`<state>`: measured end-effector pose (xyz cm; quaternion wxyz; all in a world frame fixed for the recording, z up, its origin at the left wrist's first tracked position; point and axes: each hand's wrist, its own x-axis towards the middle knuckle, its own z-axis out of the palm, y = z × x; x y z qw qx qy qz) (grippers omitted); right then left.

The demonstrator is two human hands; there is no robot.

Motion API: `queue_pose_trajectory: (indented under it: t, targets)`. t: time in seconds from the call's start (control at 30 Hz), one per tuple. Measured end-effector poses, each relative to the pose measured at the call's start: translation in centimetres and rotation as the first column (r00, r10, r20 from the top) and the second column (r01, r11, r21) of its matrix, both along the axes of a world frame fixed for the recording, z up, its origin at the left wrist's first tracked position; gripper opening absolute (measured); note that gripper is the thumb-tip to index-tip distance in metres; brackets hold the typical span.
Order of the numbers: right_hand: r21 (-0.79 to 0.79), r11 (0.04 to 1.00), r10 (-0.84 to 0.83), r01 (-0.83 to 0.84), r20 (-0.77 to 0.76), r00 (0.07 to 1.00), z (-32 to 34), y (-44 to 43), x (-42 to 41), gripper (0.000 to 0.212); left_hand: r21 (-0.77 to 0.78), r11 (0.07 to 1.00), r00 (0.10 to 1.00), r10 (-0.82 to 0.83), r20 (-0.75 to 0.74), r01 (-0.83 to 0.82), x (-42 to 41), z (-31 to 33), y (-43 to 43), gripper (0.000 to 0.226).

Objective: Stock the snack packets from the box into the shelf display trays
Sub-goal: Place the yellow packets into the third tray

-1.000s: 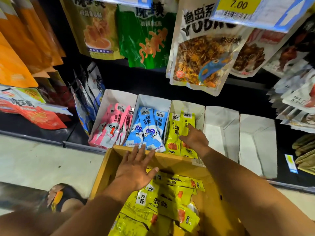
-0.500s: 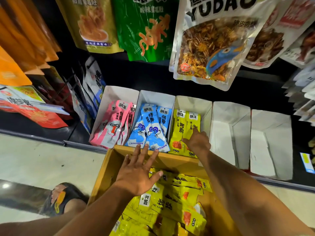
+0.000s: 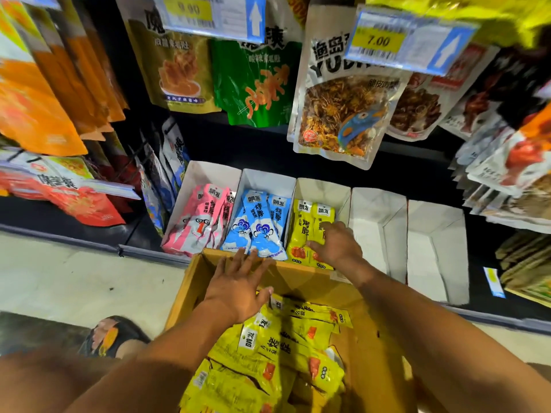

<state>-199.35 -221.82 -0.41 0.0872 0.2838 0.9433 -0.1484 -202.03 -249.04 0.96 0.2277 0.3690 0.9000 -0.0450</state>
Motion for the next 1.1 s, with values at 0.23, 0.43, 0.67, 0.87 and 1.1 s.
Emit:
queue_pose_trajectory:
  t: [0.23, 0.43, 0.67, 0.87, 1.1]
  targets:
    - [0.106, 0.980, 0.179, -0.167, -0.113, 0.977, 6.2, -3.9, 5.8, 0.081, 0.152, 0.986, 0.969, -0.029, -0.247, 0.068, 3.5, 2.0, -2.9, 0.070]
    - [0.108, 0.963, 0.260, -0.246, -0.146, 0.954, 6.3, -6.8, 11.0, 0.084, 0.135, 0.988, 0.962, -0.032, -0.270, 0.071, 8.8, 2.5, -7.1, 0.067]
    - [0.017, 0.953, 0.302, -0.303, 0.054, 0.952, 1.0, -11.5, 16.2, 0.081, 0.036, 0.996, 0.981, 0.087, -0.174, -0.082, 15.7, -2.8, -14.4, 0.069]
    - [-0.113, 0.938, 0.344, -0.327, 0.209, 0.915, -4.5, -15.6, 19.1, 0.081, 0.036, 0.986, 0.975, 0.166, -0.148, -0.162, 17.3, -5.3, -17.8, 0.066]
    - [-0.177, 0.938, 0.339, -0.298, 0.285, 0.897, -8.7, -19.3, 18.8, 0.071, 0.146, 0.972, 0.957, 0.212, -0.196, -0.186, 17.3, -5.7, -17.7, 0.060]
